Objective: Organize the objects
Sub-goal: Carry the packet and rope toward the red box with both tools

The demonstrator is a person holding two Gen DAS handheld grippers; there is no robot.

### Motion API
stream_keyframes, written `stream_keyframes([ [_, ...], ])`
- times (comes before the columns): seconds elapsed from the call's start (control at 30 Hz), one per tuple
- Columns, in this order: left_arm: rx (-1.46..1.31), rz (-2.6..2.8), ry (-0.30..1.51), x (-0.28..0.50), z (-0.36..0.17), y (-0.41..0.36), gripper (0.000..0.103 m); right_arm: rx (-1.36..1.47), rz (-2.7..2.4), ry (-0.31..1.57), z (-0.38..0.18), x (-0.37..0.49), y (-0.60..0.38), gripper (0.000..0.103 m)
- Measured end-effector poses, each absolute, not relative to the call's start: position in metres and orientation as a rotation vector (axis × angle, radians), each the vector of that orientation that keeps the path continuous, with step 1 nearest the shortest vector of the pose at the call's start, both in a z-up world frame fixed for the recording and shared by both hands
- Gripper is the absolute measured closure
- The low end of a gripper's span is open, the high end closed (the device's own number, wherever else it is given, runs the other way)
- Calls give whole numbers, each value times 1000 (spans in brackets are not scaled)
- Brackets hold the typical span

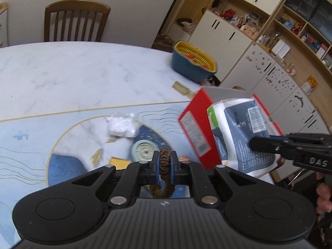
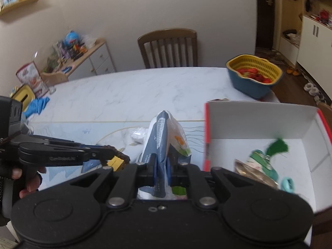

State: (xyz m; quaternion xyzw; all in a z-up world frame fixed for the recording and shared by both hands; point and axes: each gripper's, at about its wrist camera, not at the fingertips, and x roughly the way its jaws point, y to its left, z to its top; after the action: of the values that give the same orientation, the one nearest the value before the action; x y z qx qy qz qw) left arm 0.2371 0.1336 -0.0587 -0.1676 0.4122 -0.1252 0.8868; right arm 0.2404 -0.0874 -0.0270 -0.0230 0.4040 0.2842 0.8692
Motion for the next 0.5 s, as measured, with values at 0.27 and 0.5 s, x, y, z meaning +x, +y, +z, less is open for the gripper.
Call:
stream_keyframes([
  [0.27,-335,-314,821,237,-21,101,94,-3,555,813,-13,238,-133,96],
  [0.5,-305,-333,803,249,-7,59,94,-1,506,791,-8,248,-176,96],
])
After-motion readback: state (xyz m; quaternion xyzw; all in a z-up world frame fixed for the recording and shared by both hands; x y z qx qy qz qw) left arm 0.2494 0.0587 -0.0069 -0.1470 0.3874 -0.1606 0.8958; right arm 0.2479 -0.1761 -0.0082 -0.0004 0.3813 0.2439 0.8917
